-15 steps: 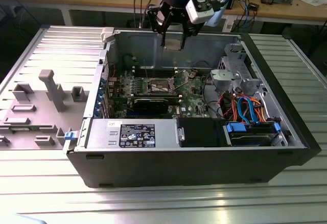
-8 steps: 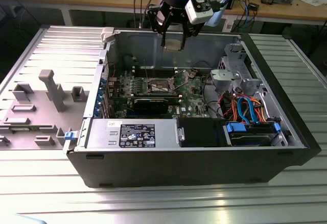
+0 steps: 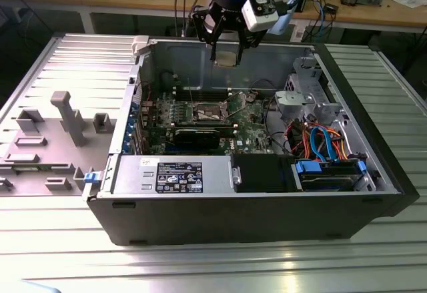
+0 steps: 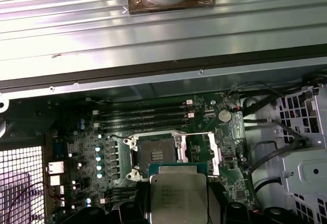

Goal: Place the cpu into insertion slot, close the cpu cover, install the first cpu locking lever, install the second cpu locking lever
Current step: 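Place the cpu into insertion slot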

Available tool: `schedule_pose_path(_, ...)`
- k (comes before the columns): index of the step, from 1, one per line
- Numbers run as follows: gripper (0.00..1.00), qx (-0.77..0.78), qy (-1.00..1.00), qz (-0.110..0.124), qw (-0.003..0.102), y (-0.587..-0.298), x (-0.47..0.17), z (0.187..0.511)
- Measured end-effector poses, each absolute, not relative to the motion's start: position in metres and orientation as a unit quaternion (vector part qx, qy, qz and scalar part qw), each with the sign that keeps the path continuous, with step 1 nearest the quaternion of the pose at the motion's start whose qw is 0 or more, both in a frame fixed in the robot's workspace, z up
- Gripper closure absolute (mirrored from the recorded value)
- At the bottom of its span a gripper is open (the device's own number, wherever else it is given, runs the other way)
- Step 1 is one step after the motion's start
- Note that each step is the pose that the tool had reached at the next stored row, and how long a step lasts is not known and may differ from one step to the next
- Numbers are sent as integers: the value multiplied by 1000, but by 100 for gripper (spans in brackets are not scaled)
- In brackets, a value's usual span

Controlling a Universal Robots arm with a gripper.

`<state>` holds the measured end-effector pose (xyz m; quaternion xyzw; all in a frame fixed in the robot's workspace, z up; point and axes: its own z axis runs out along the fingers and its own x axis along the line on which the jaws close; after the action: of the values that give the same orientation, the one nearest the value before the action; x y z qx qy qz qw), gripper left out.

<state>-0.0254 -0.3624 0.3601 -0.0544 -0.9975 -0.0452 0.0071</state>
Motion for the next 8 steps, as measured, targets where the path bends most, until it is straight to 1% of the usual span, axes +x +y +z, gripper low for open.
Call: schedule_pose_path(8,45,-93,-995,-45,5,-363,-25,360)
